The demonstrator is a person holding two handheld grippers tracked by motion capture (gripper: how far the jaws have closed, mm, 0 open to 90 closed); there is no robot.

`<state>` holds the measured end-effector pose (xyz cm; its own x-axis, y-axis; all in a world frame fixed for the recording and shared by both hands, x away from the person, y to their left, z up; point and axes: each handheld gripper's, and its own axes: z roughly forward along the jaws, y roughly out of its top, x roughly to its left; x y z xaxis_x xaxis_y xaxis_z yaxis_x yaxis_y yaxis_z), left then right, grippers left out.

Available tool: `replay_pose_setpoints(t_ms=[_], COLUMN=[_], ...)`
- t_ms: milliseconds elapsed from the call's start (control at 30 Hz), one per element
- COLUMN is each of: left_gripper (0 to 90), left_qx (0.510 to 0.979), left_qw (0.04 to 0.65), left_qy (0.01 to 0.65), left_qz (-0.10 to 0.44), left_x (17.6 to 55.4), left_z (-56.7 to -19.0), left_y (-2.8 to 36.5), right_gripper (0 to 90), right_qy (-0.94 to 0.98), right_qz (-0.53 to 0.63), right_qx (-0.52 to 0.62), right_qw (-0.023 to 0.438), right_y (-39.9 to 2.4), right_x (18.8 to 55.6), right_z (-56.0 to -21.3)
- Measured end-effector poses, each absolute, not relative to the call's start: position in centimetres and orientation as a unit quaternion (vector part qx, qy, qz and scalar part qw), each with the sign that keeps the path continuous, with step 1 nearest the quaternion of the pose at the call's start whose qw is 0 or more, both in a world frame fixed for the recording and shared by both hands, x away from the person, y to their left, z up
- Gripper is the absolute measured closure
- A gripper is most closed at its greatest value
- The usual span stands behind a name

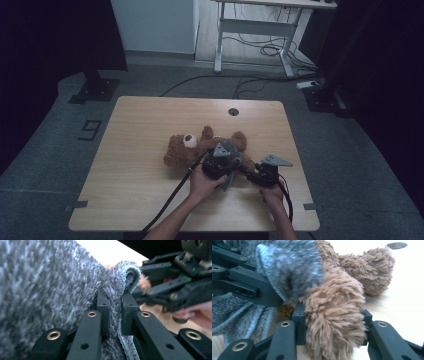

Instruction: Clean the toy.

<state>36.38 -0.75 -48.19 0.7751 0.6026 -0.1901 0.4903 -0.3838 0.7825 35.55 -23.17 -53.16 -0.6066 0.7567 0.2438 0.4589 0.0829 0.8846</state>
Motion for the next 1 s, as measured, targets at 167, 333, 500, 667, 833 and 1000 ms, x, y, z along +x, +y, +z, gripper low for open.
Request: replay_pose_setpoints(t_ms=[167, 333, 500, 667, 833, 1000], left_gripper=[80.1, 80.0, 80.0, 79.8, 79.6, 79.4], left_qx=[0.825, 0.822, 0.816, 0.799, 0.793, 0.79], left_qw=[0.448, 0.446, 0.438, 0.446, 0.453, 0.48], left_qy=[0.341, 0.349, 0.371, 0.397, 0.4, 0.372], left_qz=[0.05, 0.05, 0.067, 0.071, 0.086, 0.079], left_x=[36.4, 36.3, 36.1, 36.1, 35.7, 34.8], left_z=[-48.1, -48.4, -48.9, -48.6, -47.6, -46.2], left_y=[1.2, 3.5, 6.5, 10.1, 11.5, 9.7], right_gripper=[57.4, 57.4, 57.4, 57.4, 57.3, 57.4], right_qy=[0.72, 0.72, 0.721, 0.725, 0.723, 0.72], right_qz=[0.54, 0.543, 0.544, 0.545, 0.547, 0.55], right_qx=[0.416, 0.412, 0.409, 0.4, 0.401, 0.404], right_qw=[0.134, 0.132, 0.129, 0.129, 0.129, 0.128], right_y=[-23.5, -23.5, -23.6, -23.6, -23.6, -23.6], right_x=[35.5, 35.3, 35.3, 35.3, 35.3, 35.4], right_z=[-53.3, -53.3, -53.3, -53.4, -53.5, -53.6])
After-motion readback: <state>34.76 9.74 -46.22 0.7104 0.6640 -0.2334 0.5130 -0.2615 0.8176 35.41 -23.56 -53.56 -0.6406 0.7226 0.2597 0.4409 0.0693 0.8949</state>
